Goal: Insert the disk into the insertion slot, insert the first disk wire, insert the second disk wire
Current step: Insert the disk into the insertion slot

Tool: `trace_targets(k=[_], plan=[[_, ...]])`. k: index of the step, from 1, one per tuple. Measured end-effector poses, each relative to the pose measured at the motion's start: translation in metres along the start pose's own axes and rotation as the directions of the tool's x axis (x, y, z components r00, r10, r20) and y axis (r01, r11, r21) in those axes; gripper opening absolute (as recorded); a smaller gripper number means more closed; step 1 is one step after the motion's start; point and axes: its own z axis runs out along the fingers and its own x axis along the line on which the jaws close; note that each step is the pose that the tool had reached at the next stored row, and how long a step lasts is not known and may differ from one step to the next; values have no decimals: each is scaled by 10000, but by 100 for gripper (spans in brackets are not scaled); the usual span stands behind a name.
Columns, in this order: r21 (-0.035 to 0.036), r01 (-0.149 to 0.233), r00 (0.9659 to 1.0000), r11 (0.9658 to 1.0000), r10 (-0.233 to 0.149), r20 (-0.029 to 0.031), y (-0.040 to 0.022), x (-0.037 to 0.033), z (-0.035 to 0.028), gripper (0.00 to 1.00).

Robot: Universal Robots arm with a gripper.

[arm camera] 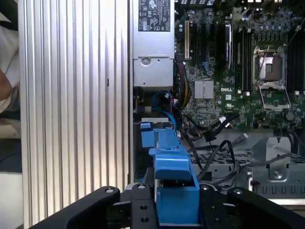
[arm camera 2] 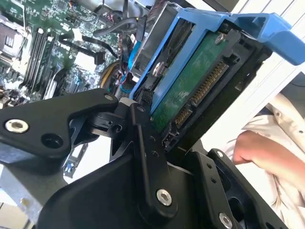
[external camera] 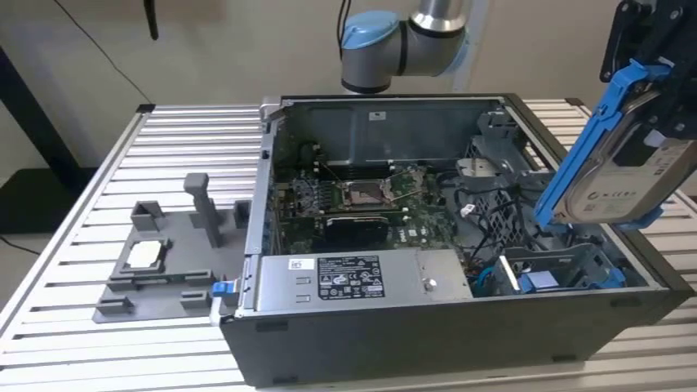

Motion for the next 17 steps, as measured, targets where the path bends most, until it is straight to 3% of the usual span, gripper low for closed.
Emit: trace_targets(k=[3, 10, 15, 17], plan=[[0, 0, 10000, 10000, 0, 13, -1, 0, 18, 33], [-8, 4, 9999, 10000, -4, 156, -2, 1, 79, 33], [-10, 11, 9995, 10000, -11, 311, -5, 1, 139, 33], [-11, 11, 9995, 10000, -11, 321, -6, 1, 167, 33]])
